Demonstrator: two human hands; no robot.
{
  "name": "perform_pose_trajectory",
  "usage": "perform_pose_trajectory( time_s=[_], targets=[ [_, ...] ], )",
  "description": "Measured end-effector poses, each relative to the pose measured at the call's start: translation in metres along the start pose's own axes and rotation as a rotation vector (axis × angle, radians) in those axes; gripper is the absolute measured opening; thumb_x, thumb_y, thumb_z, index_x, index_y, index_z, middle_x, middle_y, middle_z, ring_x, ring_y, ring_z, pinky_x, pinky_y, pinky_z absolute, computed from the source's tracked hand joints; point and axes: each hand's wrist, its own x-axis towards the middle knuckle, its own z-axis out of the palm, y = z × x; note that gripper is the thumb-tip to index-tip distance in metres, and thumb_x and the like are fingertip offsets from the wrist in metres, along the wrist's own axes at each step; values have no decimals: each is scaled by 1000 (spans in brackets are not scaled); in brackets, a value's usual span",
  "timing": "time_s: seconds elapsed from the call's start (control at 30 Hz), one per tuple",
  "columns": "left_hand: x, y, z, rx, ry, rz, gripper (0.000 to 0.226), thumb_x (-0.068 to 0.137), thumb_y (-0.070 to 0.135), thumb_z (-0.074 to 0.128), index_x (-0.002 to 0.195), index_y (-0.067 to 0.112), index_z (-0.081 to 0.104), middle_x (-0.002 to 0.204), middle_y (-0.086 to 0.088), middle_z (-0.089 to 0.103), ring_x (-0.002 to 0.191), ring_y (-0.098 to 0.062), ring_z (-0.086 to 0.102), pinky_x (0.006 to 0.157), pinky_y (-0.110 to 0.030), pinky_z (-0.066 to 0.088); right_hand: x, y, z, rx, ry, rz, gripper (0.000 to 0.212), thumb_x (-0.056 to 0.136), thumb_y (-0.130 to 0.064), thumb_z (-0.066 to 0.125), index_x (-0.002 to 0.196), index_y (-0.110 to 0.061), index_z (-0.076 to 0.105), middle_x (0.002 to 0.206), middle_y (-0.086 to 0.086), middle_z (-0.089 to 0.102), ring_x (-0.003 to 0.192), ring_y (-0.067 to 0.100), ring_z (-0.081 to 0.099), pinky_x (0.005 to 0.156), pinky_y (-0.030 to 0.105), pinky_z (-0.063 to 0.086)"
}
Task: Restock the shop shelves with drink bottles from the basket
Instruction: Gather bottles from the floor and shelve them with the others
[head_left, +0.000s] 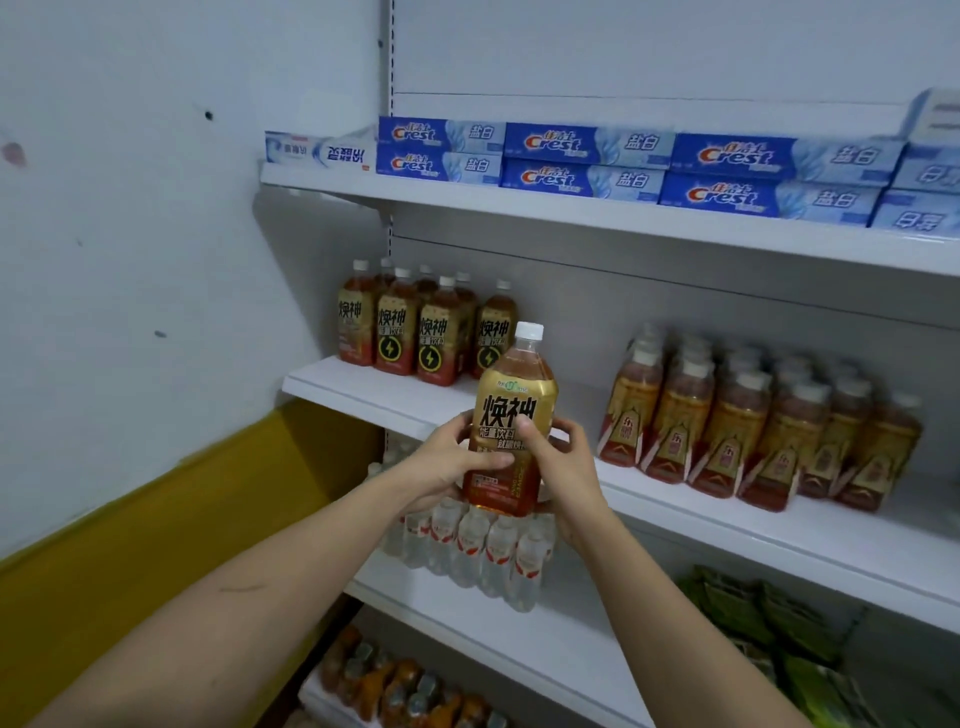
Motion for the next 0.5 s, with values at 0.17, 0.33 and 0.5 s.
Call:
perform_pose_trajectory(
  time_s=[0.17,0.33,0.5],
  targets=[
    [70,14,-19,35,1,86,57,81,9,80,127,28,52,122,3,67,109,-16,66,89,-39,56,70,-5,16,-82,6,-93,67,77,-29,84,129,-28,42,125,-4,56,110,20,63,92,52,56],
    [133,8,-46,71,20,117,62,79,5,80,133,14,51,116,0,69,108,-12,65,94,-29,53,135,1,35,-98,11,-150,64,76,-18,86,123,-27,44,113,-12,55,106,11,60,96,48,54],
    [179,-1,-76,195,28,121,76,76,7,84,142,17,47,127,-2,66,123,-20,58,107,-43,47,179,20,50,-56,-20,-132,64,77,-12,84,124,-22,42,119,-3,55,107,10,57,98,43,52]
  ],
)
